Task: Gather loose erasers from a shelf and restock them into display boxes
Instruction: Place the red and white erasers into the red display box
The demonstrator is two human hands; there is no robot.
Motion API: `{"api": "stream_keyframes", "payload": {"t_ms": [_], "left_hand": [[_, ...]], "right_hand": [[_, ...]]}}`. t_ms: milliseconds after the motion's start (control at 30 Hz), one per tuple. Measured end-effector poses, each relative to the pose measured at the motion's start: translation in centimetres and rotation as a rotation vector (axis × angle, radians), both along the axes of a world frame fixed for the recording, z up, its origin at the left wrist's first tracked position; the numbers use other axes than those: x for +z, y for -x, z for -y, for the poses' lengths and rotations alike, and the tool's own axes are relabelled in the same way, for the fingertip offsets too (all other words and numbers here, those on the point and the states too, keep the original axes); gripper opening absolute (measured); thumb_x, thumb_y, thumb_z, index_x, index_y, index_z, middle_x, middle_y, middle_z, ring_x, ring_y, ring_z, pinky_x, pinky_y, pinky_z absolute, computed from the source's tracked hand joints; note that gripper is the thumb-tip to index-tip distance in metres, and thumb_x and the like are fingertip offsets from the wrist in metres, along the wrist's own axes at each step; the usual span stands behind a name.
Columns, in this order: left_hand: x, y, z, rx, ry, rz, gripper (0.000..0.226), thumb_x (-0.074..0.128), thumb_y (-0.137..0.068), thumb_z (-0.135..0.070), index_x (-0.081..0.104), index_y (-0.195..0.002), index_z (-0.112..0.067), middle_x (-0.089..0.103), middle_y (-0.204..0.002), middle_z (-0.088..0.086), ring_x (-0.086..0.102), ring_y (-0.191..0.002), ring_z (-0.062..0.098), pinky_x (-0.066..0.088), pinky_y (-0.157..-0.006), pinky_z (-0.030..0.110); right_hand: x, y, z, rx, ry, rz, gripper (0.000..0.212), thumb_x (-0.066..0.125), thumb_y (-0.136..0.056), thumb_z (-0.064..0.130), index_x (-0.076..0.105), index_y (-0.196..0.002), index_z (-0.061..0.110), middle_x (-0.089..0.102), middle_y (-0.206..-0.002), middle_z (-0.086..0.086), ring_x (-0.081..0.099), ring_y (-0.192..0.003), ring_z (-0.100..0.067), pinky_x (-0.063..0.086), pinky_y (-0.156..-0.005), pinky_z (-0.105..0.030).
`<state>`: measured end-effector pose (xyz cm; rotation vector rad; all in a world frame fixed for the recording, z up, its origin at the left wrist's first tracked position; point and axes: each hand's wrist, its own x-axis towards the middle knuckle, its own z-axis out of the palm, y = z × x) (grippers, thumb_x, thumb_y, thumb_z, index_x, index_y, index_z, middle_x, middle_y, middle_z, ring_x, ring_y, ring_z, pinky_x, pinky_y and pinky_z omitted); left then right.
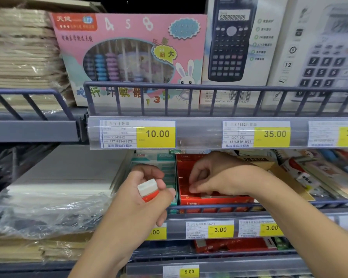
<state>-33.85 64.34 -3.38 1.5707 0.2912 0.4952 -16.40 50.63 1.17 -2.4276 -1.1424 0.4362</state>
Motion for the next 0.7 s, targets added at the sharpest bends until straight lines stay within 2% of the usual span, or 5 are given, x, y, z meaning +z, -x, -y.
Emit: {"api": "stream_keyframes", "payload": {"t_ms": [167,333,533,633,700], "left_hand": [[0.2,0.0,0.7,-0.051,0.001,-0.047,0.033,0.082,-0.065,-0.043,0.058,-0.088,-0.045,0.064,-0.084,-0.008,0.051,-0.052,0.01,0.046,-0.053,0.02],[0.6,-0.7,1.7,-0.055,-0.159,-0.078,0.045,0.081,-0.057,-0.056,0.051,-0.089,-0.049,0.069,-0.077,-0.015,0.058,-0.053,0.004,0.045,-0.051,0.019],[0.6,-0.6,1.7,-0.09,-0.069,0.045,0.033,0.084,-0.061,-0.054,0.068,-0.088,-0.046,0.073,-0.088,-0.008,0.064,-0.066,0.009,0.053,-0.058,0.023],[0.4,-0.4,1.2,0.023,-0.315,0.045,0.032,0.073,-0.071,-0.064,0.067,-0.099,-0.05,0.071,-0.1,-0.018,0.068,-0.078,0.006,0.057,-0.066,0.024],[0.4,-0.5,1.2,0.071,-0.564,0.022,0.023,0.065,-0.082,-0.065,0.063,-0.103,-0.055,0.065,-0.108,-0.028,0.066,-0.085,0.004,0.054,-0.068,0.018]], "right_hand": [[1.1,2.3,2.2,0.21,-0.416,-0.198,0.02,0.073,-0.084,0.05,0.074,-0.101,0.04,0.074,-0.095,0.016,0.067,-0.084,0.0,0.054,-0.077,-0.022],[0.7,4.3,2.0,0.378,-0.48,-0.213,0.012,0.076,-0.089,0.027,0.076,-0.1,0.023,0.072,-0.088,0.003,0.06,-0.074,-0.009,0.049,-0.067,-0.028],[0.0,3.1,3.3,0.14,-0.632,-0.411,0.025,0.066,-0.087,0.047,0.078,-0.094,0.025,0.077,-0.09,0.001,0.071,-0.085,-0.036,0.05,-0.095,-0.057],[-0.1,1.2,4.4,-0.018,-0.649,-0.58,0.033,0.063,-0.089,0.044,0.079,-0.092,0.016,0.077,-0.094,-0.016,0.073,-0.089,-0.04,0.043,-0.104,-0.056],[0.1,0.0,5.3,-0.095,-0.597,-0.563,0.024,0.065,-0.092,0.04,0.076,-0.098,0.019,0.077,-0.091,-0.014,0.07,-0.075,-0.035,0.05,-0.089,-0.045]]}}
